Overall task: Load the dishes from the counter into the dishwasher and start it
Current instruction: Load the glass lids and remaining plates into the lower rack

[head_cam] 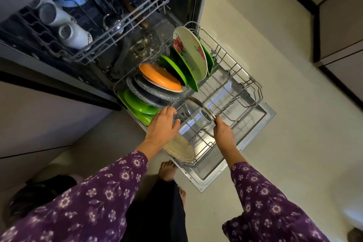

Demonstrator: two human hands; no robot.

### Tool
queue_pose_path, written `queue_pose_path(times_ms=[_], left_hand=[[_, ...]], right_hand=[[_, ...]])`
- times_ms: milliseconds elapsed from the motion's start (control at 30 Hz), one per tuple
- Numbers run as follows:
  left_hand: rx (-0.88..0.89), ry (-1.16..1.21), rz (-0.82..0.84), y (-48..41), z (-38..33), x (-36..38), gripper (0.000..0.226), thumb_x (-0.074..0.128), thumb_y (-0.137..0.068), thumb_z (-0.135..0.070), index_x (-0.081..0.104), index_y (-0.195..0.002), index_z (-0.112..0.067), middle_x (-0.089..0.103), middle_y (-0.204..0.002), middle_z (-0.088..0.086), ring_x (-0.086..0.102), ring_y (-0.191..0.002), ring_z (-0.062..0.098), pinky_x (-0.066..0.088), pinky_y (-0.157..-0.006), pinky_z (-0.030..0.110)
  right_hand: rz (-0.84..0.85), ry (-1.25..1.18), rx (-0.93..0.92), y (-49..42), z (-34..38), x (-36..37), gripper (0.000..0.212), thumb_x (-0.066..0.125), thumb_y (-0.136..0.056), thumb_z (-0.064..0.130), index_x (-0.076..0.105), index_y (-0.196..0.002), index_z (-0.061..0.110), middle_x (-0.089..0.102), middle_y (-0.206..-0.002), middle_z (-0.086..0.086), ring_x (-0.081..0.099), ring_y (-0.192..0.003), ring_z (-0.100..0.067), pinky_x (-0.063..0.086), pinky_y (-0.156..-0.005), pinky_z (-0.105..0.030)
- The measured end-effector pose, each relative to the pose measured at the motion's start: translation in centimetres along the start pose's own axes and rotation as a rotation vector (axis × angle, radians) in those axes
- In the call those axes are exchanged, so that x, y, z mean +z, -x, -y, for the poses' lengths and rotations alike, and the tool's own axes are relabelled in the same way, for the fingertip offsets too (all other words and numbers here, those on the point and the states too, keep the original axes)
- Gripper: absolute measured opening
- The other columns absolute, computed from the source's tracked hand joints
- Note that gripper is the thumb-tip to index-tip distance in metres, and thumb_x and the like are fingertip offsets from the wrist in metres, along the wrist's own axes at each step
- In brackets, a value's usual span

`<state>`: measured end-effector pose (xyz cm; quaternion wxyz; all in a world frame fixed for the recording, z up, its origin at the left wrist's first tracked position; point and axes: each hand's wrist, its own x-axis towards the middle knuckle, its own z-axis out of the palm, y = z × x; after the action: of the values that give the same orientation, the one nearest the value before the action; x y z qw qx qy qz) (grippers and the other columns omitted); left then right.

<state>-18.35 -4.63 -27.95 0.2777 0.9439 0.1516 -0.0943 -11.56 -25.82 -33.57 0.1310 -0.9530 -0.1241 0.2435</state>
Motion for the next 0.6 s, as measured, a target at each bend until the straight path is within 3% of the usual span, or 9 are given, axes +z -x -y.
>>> queue_pose_path(times_ms=[100, 233, 300, 367, 433, 600], left_hand=[[-0.007, 0.006, 0.003, 0.6, -0.3, -0.8, 0.023, 0.055, -0.091, -0.025, 0.051, -0.109, -0.011, 0.056, -0.107, 0.005, 0.055, -0.097, 0.022, 0.047, -0.083, 0.033], [-0.018, 0.001, 0.0, 1.7, -1.1, -2.6, 0.023, 0.053, -0.092, -0.024, 0.051, -0.111, -0.011, 0.056, -0.108, 0.005, 0.054, -0.099, 0.021, 0.046, -0.084, 0.031], [-0.022, -0.006, -0.024, 2.6, -1.6, -4.0, 0.022, 0.053, -0.092, -0.024, 0.05, -0.111, -0.012, 0.056, -0.108, 0.005, 0.054, -0.098, 0.021, 0.045, -0.083, 0.03], [-0.03, -0.005, -0.051, 3.9, -1.9, -5.6, 0.022, 0.053, -0.093, -0.025, 0.05, -0.111, -0.012, 0.056, -0.109, 0.004, 0.054, -0.099, 0.02, 0.044, -0.082, 0.029], [-0.053, 0.009, -0.073, 5.9, -2.1, -7.5, 0.023, 0.053, -0.093, -0.025, 0.051, -0.113, -0.013, 0.056, -0.112, 0.003, 0.055, -0.101, 0.02, 0.044, -0.084, 0.03], [-0.145, 0.02, -0.148, 13.8, -1.3, -13.0, 0.022, 0.054, -0.091, -0.026, 0.053, -0.109, -0.015, 0.058, -0.107, 0.004, 0.056, -0.1, 0.024, 0.044, -0.083, 0.035]], right_hand=[[0.023, -0.106, 0.091, -0.3, 0.5, -1.0, 0.022, 0.047, -0.095, 0.01, 0.041, -0.116, 0.01, 0.059, -0.095, -0.011, 0.054, -0.071, -0.024, 0.039, -0.054, -0.029], [0.072, -0.145, 0.197, -0.2, 1.6, -3.0, 0.046, 0.05, -0.089, 0.0, 0.035, -0.131, 0.01, 0.054, -0.119, -0.016, 0.048, -0.078, -0.019, 0.042, -0.059, -0.027], [0.062, -0.16, 0.191, 0.6, 2.8, -4.4, 0.053, 0.05, -0.086, -0.003, 0.032, -0.135, 0.007, 0.049, -0.125, -0.018, 0.051, -0.09, -0.022, 0.047, -0.07, -0.031], [0.032, -0.176, 0.152, 1.8, 4.4, -5.7, 0.055, 0.052, -0.086, 0.0, 0.031, -0.136, 0.005, 0.045, -0.131, -0.019, 0.05, -0.11, -0.029, 0.049, -0.088, -0.037], [0.005, -0.188, 0.063, 4.0, 6.7, -7.2, 0.05, 0.052, -0.087, 0.002, 0.035, -0.133, 0.003, 0.044, -0.131, -0.019, 0.046, -0.118, -0.031, 0.046, -0.097, -0.04], [-0.003, -0.17, -0.199, 10.8, 14.4, -11.3, 0.034, 0.05, -0.091, 0.008, 0.049, -0.125, 0.002, 0.051, -0.123, -0.017, 0.049, -0.113, -0.03, 0.042, -0.092, -0.035]])
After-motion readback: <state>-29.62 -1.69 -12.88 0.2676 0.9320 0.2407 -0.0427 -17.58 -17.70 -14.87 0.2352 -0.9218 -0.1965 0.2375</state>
